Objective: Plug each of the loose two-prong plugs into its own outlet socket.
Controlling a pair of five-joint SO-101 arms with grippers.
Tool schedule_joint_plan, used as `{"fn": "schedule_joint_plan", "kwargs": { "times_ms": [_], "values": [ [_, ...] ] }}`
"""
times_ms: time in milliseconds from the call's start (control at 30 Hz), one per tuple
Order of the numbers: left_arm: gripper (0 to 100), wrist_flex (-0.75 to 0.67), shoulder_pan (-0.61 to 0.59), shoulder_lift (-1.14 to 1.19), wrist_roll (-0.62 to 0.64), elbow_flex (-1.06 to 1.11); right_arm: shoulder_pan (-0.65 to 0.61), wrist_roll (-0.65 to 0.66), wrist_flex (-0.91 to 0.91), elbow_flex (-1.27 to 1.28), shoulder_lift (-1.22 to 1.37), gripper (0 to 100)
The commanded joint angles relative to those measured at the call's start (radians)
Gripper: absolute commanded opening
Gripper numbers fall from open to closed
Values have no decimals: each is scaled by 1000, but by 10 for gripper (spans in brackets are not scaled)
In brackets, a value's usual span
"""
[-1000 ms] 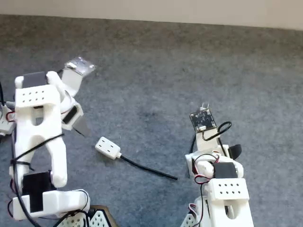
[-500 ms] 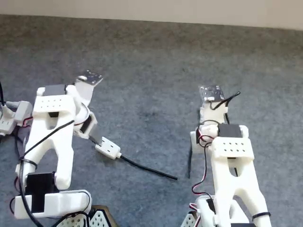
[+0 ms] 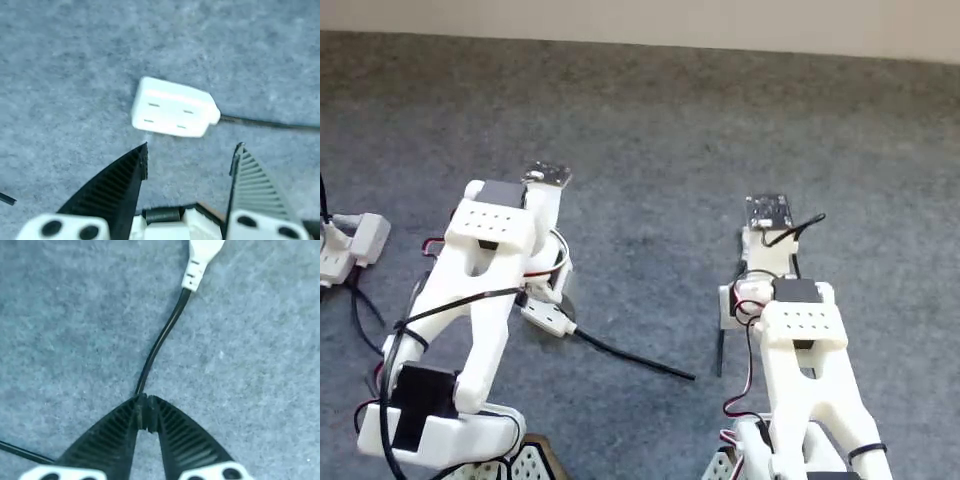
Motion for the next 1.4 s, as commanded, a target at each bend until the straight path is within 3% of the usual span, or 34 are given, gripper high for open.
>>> {"fn": "schedule_joint_plan", "kwargs": {
  "times_ms": [0, 67, 233, 333, 400, 567, 933, 1067, 1367],
  "values": [
    [277, 3, 5, -33, -270, -16, -5, 0, -13, -2, -1, 7],
    [277, -20, -18, -35, -560, -16, -5, 0, -12, 1, -1, 7],
    [281, -172, -105, -33, -1120, -10, -7, 2, -8, 1, -2, 7],
    [281, -219, -110, -31, -1392, -7, -7, 2, -8, 1, -2, 8],
    [281, -219, -93, -31, -1490, -5, -7, 3, -8, 1, -2, 9],
    [281, -244, -47, -33, -1550, 104, -7, 37, -7, -4, -2, 9],
    [281, -542, -42, -36, -1548, 328, -7, 40, -7, -2, -2, 9],
    [281, -545, -45, -45, -1496, 282, -7, 40, -7, -2, -2, 9],
    [281, -368, -41, -48, -1490, 165, -7, 41, -8, -2, -2, 9]
  ]
}}
